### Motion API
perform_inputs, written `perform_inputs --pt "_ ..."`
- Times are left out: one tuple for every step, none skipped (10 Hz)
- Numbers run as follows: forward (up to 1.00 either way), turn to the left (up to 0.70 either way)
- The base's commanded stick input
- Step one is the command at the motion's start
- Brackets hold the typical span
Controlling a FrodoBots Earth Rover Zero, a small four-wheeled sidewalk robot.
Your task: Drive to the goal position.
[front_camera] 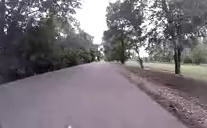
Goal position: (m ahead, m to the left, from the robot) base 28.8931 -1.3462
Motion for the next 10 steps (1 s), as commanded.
perform_inputs --pt "1.00 0.04" --pt "1.00 0.04" --pt "1.00 0.04" --pt "1.00 0.04" --pt "1.00 -0.19" --pt "1.00 -0.33" --pt "1.00 -0.38" --pt "1.00 -0.33" --pt "1.00 -0.23" --pt "1.00 -0.13"
